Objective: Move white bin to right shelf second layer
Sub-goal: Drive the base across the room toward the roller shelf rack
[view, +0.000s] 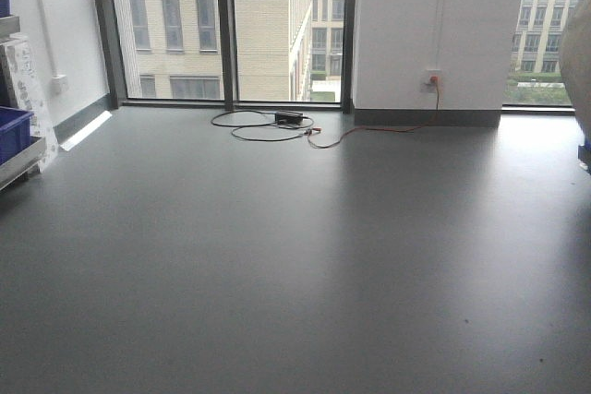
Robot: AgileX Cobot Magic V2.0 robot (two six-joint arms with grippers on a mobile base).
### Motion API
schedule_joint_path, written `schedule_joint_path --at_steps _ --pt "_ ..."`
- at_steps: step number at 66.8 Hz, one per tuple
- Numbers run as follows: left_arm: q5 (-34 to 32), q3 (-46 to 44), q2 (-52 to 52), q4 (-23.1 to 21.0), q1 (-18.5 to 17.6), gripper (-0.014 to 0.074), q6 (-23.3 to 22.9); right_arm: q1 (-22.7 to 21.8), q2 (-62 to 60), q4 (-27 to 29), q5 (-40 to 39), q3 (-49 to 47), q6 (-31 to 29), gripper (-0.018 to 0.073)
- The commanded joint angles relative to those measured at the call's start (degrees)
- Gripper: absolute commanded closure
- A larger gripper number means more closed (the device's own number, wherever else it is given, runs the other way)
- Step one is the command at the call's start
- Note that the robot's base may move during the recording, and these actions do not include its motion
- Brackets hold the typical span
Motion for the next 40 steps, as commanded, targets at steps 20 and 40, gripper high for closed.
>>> schedule_joint_path --at_steps 20,40 --pt "-4.54 2.11 -0.92 -0.16 -0.22 0.0512 -0.09 -0.43 0.46 0.95 -5.1 -1.64 -0.25 0.0472" --pt "-4.54 2.11 -0.92 -0.16 -0.22 0.0512 -0.09 -0.43 0.46 0.95 -5.1 -1.64 -0.25 0.0472"
